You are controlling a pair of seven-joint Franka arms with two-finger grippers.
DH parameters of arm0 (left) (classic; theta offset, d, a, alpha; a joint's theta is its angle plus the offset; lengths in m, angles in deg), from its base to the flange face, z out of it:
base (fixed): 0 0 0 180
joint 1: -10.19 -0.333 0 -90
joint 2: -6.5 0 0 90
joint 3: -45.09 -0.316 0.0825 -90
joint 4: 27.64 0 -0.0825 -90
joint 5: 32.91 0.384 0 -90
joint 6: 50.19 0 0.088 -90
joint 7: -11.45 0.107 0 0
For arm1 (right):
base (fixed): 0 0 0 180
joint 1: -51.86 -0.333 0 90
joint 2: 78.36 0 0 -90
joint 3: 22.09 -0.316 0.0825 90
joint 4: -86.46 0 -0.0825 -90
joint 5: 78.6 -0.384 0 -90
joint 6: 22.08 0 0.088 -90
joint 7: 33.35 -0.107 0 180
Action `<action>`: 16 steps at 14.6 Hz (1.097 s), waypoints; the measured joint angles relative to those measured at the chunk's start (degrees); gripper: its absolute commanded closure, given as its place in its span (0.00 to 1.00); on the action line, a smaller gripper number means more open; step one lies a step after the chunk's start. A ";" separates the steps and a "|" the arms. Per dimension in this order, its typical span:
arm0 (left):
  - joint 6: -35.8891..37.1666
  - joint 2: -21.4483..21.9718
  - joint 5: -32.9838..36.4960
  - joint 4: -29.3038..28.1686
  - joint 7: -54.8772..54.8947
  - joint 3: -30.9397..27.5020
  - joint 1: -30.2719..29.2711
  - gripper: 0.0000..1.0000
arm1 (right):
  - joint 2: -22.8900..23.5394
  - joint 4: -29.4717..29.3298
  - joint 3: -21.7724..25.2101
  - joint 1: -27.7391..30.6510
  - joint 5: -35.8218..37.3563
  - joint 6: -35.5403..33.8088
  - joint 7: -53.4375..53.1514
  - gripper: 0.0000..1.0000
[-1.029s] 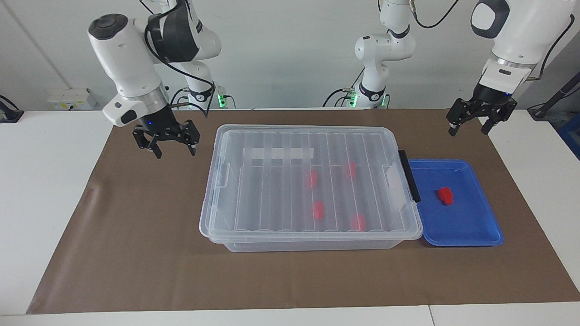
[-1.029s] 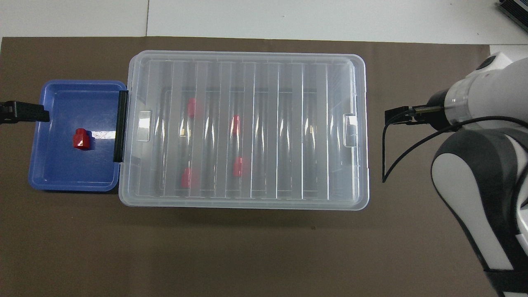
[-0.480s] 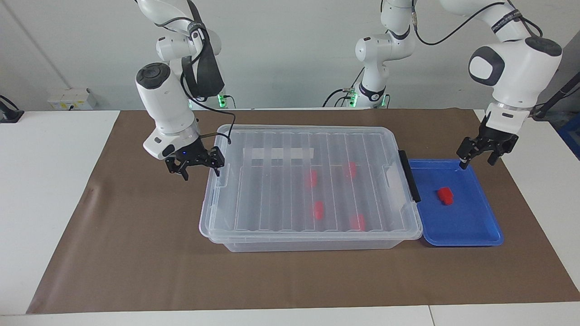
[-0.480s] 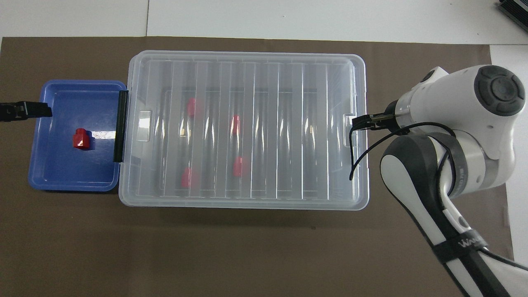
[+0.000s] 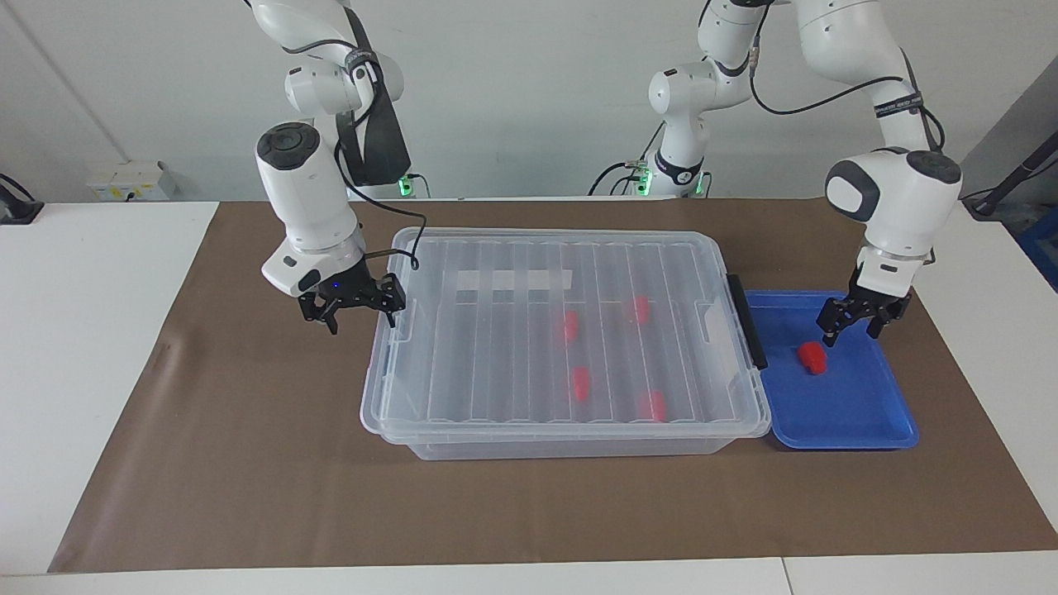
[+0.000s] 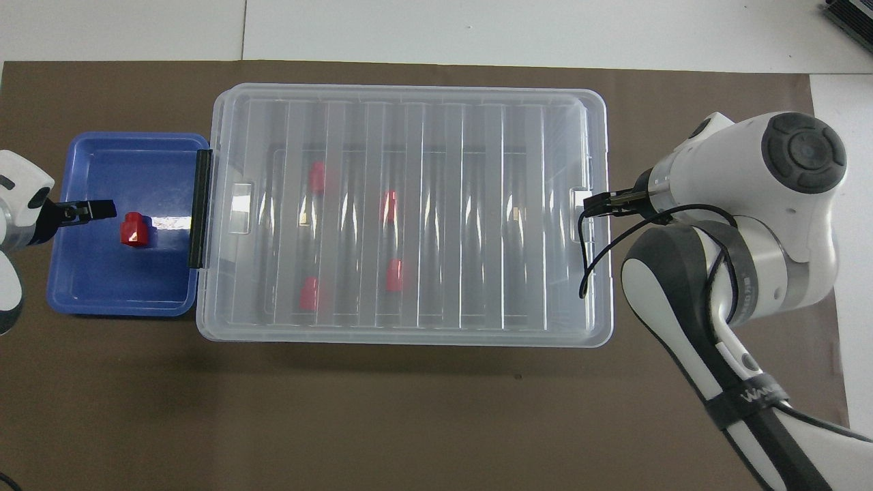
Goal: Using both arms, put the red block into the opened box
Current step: 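Grasp the red block with the left gripper while the right gripper grips the lid, then slide the lid toward the right arm while the left gripper lifts the block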
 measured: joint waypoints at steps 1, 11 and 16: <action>-1.36 -1.50 -0.01 -0.62 -0.57 0.02 0.00 0.05 | 0.00 0.00 0.00 0.00 0.74 0.12 -0.08 0.00; -3.55 -5.39 0.00 -0.76 -5.19 0.60 0.08 0.90 | 0.03 -0.01 0.54 2.12 5.07 0.43 -0.19 0.00; -1.86 -5.32 0.00 -0.16 -6.41 0.99 0.26 0.91 | 0.03 -0.02 0.57 3.74 5.44 -0.03 -0.19 0.00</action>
